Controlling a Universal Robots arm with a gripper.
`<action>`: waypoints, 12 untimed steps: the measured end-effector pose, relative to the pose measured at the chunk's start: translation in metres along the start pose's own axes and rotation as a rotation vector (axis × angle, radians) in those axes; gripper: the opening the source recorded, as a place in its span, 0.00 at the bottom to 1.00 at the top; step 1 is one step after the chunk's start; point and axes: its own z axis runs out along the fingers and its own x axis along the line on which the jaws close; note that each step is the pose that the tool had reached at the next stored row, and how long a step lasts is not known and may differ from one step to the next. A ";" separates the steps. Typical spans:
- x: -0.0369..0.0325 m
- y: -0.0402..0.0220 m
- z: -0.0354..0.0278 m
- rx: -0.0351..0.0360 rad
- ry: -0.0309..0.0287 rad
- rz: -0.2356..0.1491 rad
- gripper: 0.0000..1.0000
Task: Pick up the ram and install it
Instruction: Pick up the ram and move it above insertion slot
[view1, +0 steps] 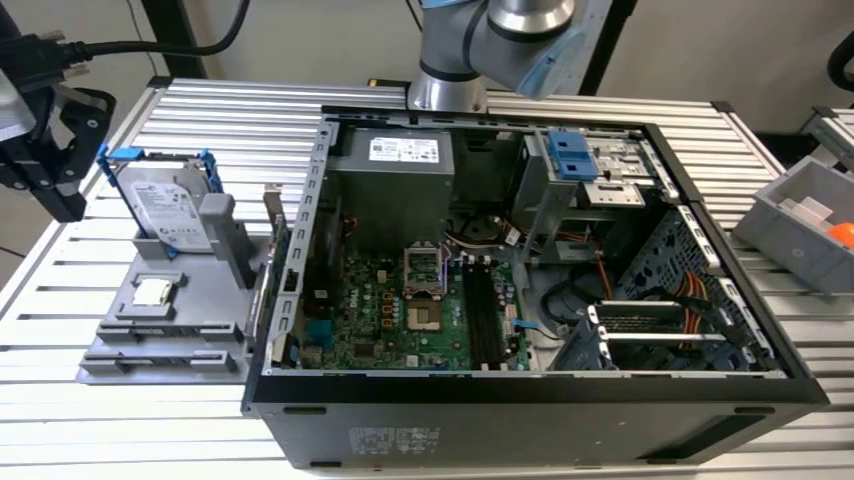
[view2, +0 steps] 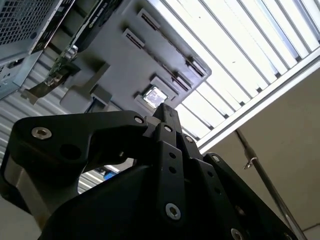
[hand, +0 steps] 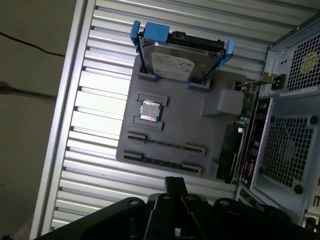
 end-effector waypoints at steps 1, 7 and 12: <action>0.0000 0.0000 0.0000 0.0000 0.0004 -0.008 0.00; 0.0000 0.0000 0.0000 -0.0003 0.0025 -0.051 0.00; 0.0000 0.0000 0.0000 -0.0006 0.0041 -0.086 0.00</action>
